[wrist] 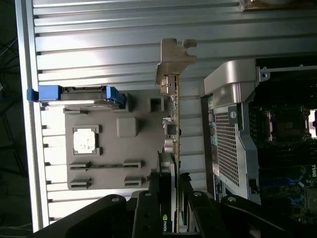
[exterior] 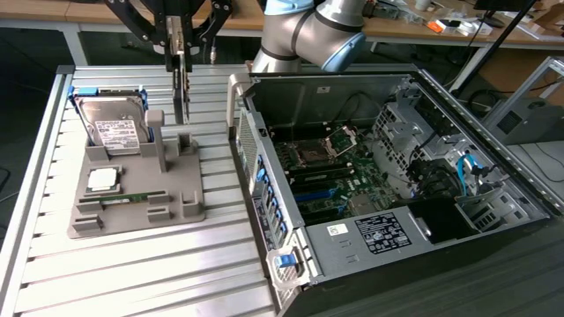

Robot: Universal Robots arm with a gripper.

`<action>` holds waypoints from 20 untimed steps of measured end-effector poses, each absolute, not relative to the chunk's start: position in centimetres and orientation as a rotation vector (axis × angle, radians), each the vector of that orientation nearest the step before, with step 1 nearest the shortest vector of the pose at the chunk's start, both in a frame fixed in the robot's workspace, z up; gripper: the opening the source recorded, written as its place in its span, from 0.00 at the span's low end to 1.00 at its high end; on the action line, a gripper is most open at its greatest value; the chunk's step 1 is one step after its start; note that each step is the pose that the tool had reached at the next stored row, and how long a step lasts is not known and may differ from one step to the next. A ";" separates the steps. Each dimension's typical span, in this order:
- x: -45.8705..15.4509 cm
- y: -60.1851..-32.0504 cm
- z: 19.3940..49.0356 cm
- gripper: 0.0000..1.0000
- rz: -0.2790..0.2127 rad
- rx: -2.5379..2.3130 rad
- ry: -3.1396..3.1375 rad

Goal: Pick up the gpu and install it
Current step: 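Pick up the gpu and move the gpu toward the slot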

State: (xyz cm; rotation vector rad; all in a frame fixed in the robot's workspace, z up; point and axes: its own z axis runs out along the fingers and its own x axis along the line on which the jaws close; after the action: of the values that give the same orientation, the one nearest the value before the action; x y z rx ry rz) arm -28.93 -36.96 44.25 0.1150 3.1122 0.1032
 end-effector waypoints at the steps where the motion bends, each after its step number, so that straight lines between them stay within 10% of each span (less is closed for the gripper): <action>1: -28.9 -37.0 44.3 0.27 0.103 0.115 3.112; 20: -28.4 -38.1 44.4 0.27 0.090 0.115 3.112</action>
State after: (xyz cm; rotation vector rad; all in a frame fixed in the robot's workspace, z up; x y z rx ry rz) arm -28.36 -38.06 44.36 0.1149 3.1124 0.0904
